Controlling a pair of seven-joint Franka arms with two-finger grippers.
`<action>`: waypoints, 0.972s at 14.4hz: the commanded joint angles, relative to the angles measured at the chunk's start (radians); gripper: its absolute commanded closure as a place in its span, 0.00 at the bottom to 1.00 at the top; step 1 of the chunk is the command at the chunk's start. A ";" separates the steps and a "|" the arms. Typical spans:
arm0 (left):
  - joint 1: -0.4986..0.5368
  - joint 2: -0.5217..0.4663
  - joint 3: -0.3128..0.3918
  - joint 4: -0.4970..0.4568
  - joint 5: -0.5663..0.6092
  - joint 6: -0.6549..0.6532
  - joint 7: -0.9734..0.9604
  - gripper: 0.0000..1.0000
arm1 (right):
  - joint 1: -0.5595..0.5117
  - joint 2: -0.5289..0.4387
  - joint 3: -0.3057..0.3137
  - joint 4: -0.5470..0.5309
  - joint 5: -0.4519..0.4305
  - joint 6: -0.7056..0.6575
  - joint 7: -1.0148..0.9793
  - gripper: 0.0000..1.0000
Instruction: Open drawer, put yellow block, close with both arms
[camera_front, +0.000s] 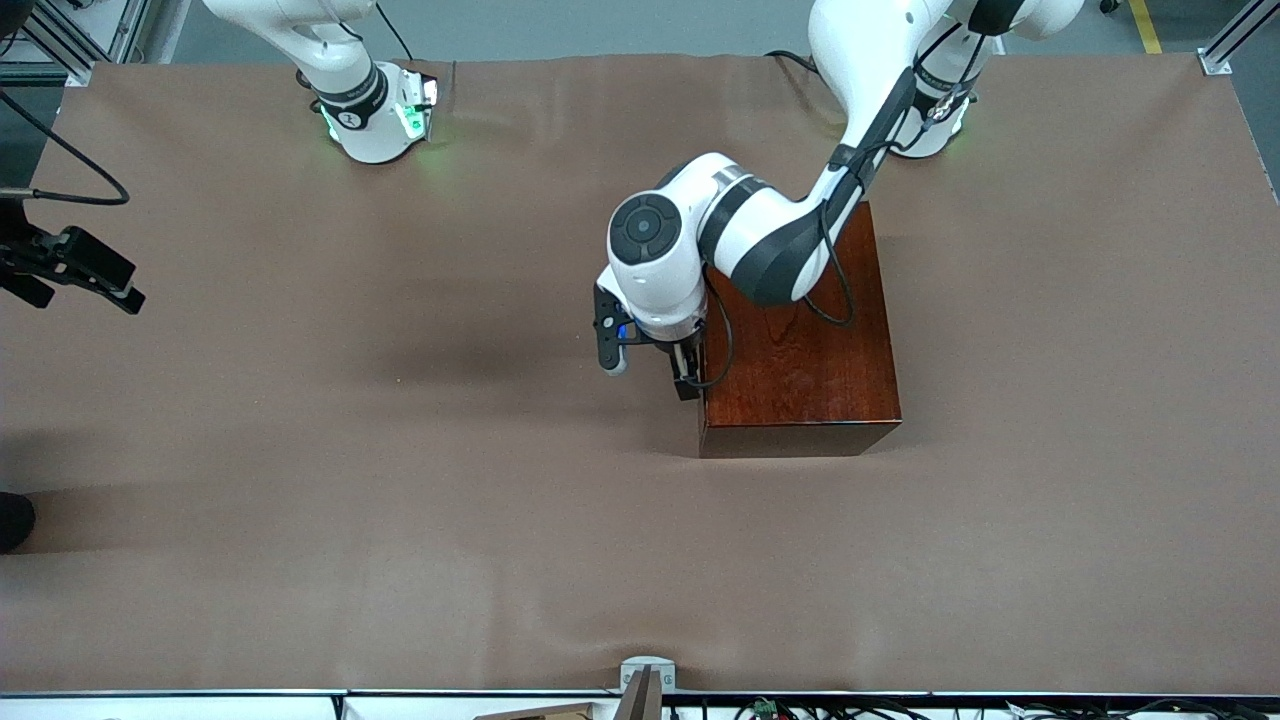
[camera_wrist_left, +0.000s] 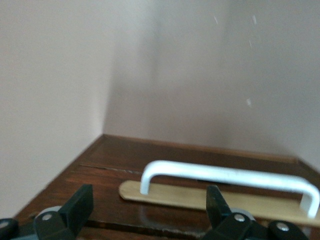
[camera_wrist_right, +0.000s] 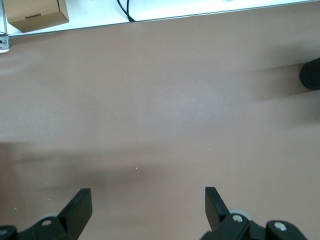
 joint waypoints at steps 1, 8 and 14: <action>0.002 -0.094 -0.018 -0.017 -0.062 0.015 -0.287 0.00 | 0.005 0.018 -0.001 0.026 -0.004 -0.016 0.001 0.00; 0.089 -0.309 0.009 -0.026 -0.092 -0.259 -0.806 0.00 | -0.006 0.017 -0.005 0.029 -0.007 -0.087 0.001 0.00; 0.405 -0.429 -0.003 -0.038 -0.135 -0.383 -0.834 0.00 | -0.027 0.050 -0.008 0.021 -0.008 -0.128 0.003 0.00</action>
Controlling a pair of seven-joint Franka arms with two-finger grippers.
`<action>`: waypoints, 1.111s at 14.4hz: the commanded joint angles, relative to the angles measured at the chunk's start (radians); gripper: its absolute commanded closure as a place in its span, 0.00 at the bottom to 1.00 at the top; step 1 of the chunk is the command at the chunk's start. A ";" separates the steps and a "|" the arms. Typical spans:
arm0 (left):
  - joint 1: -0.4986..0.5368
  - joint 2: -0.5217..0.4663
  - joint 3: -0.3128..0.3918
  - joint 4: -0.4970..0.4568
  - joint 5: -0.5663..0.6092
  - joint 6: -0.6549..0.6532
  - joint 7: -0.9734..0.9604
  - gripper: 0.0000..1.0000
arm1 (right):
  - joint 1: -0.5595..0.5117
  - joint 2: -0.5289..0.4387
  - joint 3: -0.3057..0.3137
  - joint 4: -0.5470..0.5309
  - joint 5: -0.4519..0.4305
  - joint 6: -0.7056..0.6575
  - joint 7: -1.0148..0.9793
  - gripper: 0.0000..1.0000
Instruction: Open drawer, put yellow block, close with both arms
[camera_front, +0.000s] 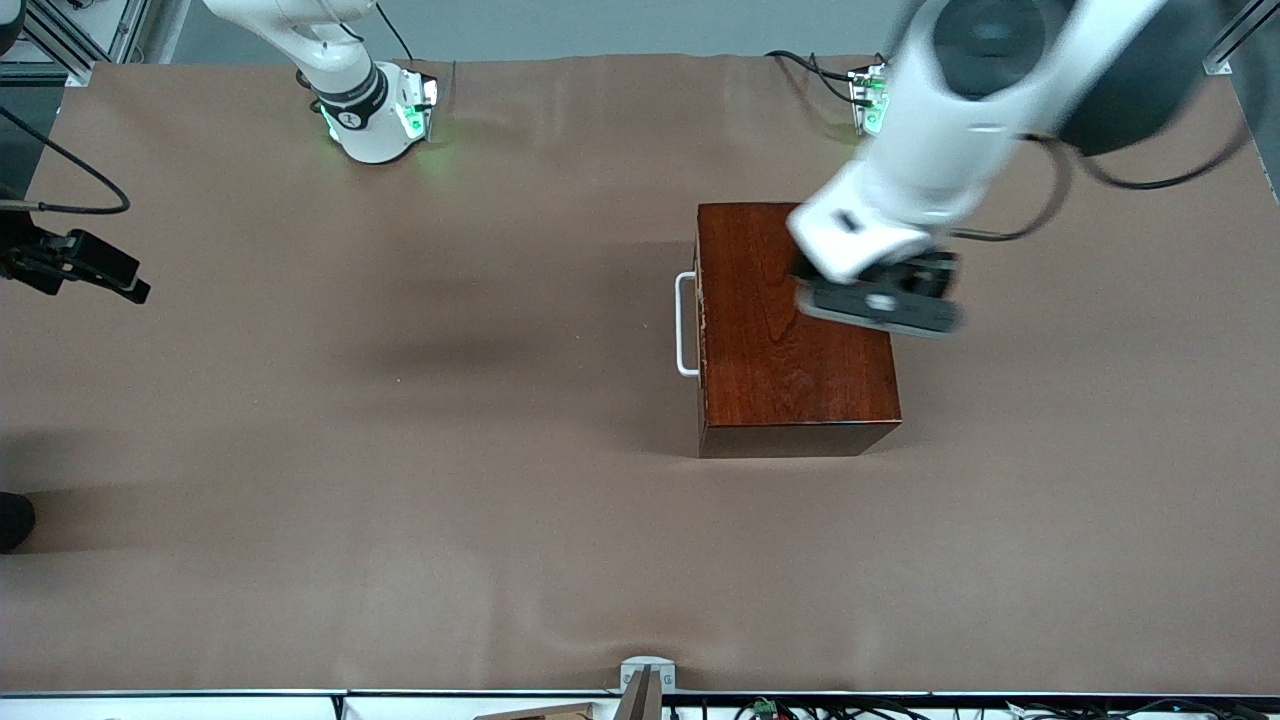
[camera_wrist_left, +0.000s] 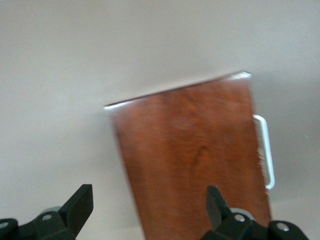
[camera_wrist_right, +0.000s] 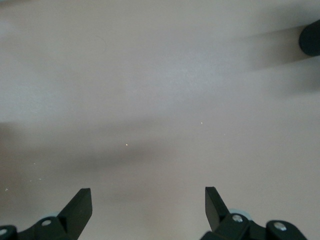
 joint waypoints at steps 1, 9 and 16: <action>0.139 -0.062 -0.016 -0.043 -0.083 -0.023 0.002 0.00 | -0.007 0.017 0.009 0.016 -0.006 -0.017 0.003 0.00; 0.377 -0.090 -0.009 -0.080 -0.079 -0.100 0.274 0.00 | -0.004 0.017 0.009 0.019 -0.006 -0.019 0.003 0.00; 0.365 -0.228 0.013 -0.249 -0.061 0.029 0.197 0.00 | -0.013 0.017 0.009 0.019 -0.006 -0.019 0.001 0.00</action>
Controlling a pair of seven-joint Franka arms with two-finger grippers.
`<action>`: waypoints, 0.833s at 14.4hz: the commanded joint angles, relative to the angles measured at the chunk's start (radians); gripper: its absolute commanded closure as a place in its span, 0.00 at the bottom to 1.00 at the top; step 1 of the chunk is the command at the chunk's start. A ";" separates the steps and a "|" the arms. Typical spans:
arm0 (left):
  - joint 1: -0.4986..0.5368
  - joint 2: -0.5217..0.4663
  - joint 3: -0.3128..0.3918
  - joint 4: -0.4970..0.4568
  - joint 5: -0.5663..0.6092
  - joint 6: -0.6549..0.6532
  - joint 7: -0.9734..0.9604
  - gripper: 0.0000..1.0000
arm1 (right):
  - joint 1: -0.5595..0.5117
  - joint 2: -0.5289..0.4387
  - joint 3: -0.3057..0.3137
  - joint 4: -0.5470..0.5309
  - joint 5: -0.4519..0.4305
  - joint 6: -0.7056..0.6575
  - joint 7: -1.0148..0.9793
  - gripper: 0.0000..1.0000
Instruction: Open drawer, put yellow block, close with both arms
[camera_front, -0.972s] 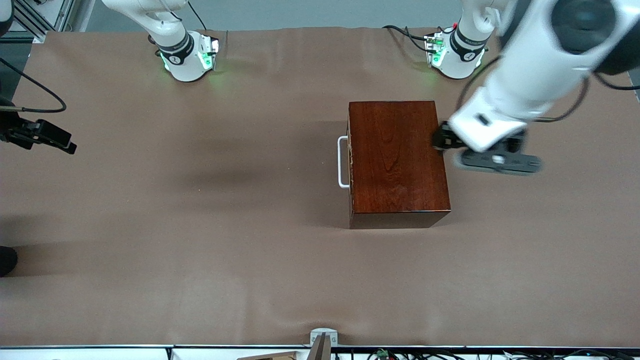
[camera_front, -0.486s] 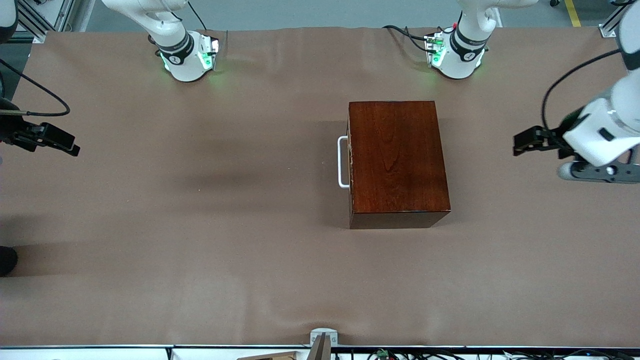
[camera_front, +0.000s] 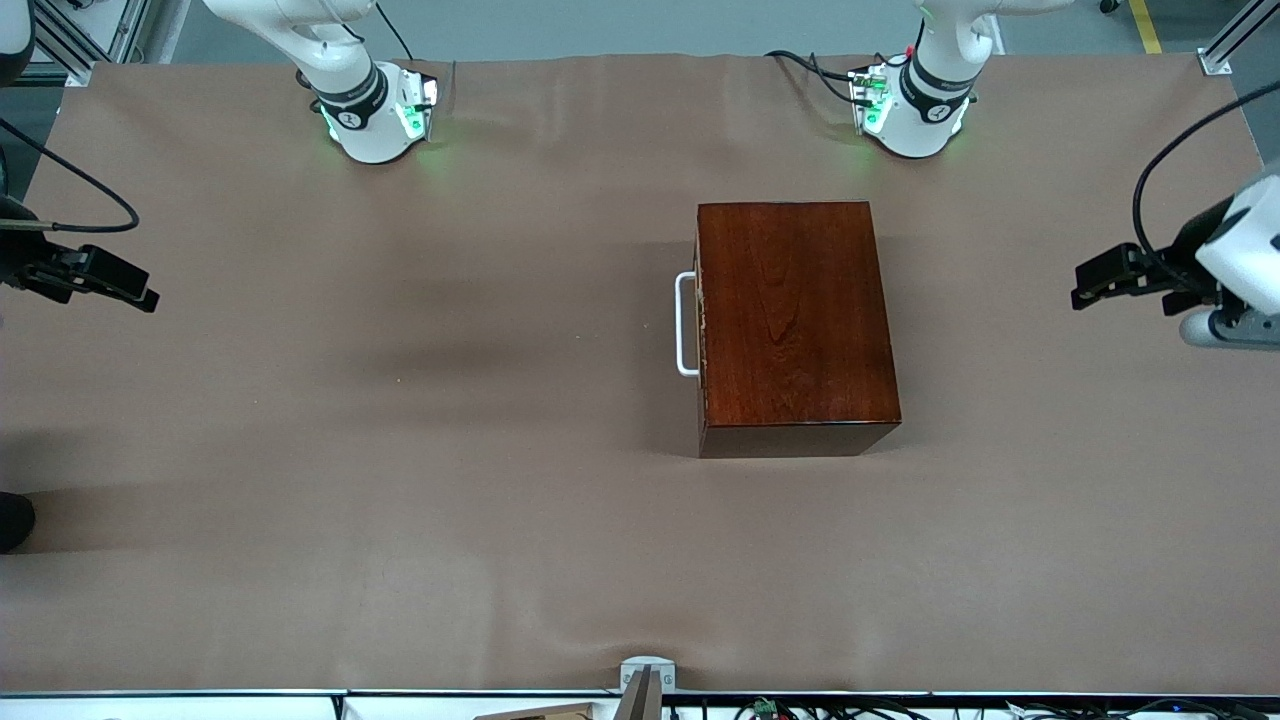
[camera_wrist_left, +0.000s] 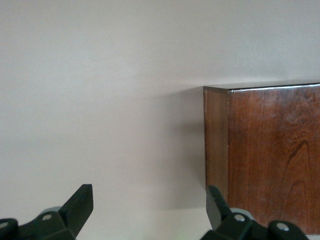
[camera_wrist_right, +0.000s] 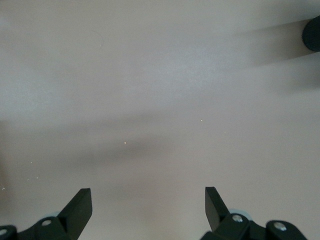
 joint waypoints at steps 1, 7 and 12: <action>-0.004 -0.069 0.013 -0.087 0.007 0.039 -0.041 0.00 | -0.014 0.000 0.008 0.014 -0.006 -0.016 0.001 0.00; 0.002 -0.068 0.005 -0.085 0.004 0.031 -0.028 0.00 | -0.004 0.000 0.010 0.011 -0.006 -0.016 0.003 0.00; 0.000 -0.068 0.002 -0.085 0.004 0.031 -0.038 0.00 | -0.010 0.000 0.010 0.011 -0.005 -0.016 0.006 0.00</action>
